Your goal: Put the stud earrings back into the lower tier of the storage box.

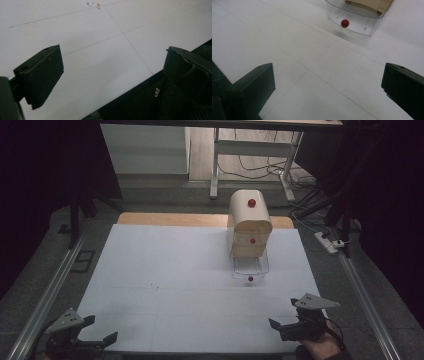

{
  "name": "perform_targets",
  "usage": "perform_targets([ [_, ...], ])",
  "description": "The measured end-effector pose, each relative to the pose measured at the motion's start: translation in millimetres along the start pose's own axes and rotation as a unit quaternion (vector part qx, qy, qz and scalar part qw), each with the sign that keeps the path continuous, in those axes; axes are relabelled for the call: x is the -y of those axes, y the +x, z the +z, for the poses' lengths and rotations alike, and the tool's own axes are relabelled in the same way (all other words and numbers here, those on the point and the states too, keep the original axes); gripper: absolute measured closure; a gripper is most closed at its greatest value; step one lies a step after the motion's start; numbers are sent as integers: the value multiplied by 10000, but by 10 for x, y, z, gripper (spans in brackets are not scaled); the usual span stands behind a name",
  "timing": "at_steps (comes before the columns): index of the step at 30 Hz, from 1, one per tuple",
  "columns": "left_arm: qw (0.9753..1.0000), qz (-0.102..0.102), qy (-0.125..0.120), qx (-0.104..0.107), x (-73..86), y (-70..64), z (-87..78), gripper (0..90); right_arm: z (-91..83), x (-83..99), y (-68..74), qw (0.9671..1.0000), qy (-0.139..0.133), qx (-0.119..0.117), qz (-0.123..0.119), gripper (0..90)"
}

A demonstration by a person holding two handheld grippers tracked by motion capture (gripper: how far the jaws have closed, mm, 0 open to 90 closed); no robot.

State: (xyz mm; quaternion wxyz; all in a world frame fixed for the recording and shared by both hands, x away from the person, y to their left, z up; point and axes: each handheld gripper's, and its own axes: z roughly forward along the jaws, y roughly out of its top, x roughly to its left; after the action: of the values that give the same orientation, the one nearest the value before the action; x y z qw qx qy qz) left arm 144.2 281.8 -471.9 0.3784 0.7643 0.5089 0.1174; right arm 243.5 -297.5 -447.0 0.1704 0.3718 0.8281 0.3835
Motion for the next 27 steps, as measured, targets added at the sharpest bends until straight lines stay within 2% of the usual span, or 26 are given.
perform_targets([
  [1, 10000, 10, 13, -2, -3, -4, 4, 34, -5, -1, 3, 9999, -15, -95, 79, 0],
  [4, 10000, 55, 17, 30, -17, -6, 15, 36, -11, 5, 9, 9997, -43, -188, 175, 0],
  [7, 9999, 73, 71, 67, -48, 4, 46, 36, -37, 22, 10, 9993, -76, -191, 302, 0],
  [14, 9996, 178, 228, 44, -120, 2, 124, 30, -92, 62, 17, 9988, -130, -1, 475, 0],
  [22, 9989, 261, 402, -4, -148, -20, 169, 22, -90, 75, 5, 9987, -70, -131, 485, 0],
  [27, 9990, 182, 397, 45, -145, -3, 163, 8, -73, 66, 8, 9988, -7, -232, 434, 0],
])
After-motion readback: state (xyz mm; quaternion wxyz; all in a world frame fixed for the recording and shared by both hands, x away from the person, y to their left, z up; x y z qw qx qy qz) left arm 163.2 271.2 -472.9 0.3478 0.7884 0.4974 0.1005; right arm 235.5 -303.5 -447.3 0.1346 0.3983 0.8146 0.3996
